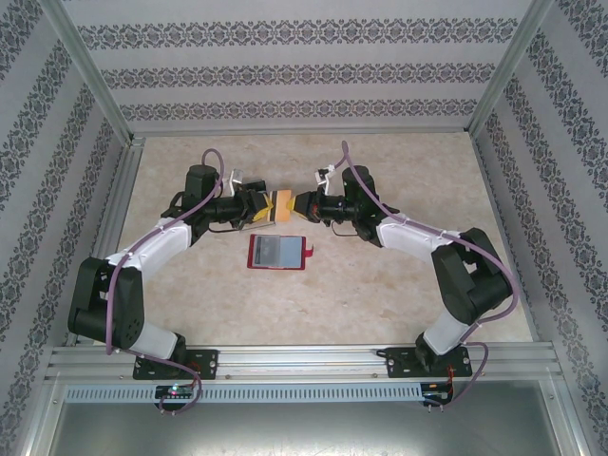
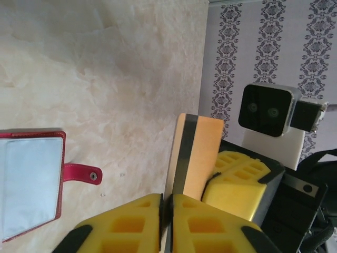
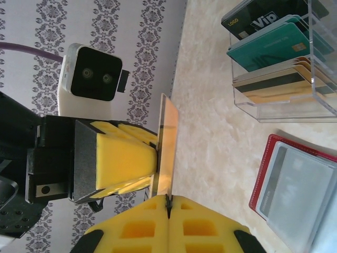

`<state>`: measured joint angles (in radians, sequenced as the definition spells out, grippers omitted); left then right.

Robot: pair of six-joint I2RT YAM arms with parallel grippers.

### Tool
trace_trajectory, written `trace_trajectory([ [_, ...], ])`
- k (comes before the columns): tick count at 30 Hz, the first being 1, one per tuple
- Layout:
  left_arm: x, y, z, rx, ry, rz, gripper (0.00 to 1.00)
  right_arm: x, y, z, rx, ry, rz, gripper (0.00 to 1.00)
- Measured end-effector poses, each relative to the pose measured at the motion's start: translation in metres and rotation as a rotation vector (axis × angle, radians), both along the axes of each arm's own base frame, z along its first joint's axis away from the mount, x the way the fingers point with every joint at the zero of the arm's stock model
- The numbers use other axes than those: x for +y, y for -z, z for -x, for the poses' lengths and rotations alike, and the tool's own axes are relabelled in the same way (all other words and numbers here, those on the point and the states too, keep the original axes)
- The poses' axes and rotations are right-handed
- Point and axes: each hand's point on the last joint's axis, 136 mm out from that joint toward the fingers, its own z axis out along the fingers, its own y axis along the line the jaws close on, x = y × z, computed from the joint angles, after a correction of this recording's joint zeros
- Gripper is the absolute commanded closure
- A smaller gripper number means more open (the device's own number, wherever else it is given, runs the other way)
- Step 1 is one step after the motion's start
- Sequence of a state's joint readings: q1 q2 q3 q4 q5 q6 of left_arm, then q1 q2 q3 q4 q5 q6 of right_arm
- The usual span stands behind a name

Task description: Take the credit cards out of the card holder

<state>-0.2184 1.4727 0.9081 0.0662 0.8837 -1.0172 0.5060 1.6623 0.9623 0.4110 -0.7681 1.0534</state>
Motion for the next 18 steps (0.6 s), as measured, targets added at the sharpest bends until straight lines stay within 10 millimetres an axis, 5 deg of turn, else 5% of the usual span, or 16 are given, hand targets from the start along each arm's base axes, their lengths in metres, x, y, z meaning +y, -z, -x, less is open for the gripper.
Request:
trace_trajectory([
  [13, 0.005, -0.005, 0.006, -0.061, 0.046, -0.092, 1.00, -0.006, 0.022, -0.001, 0.042, 0.010, 0.035, 0.02],
  [18, 0.023, -0.009, -0.001, -0.168, 0.068, -0.324, 1.00, -0.028, 0.032, 0.001, 0.044, 0.058, 0.106, 0.02],
])
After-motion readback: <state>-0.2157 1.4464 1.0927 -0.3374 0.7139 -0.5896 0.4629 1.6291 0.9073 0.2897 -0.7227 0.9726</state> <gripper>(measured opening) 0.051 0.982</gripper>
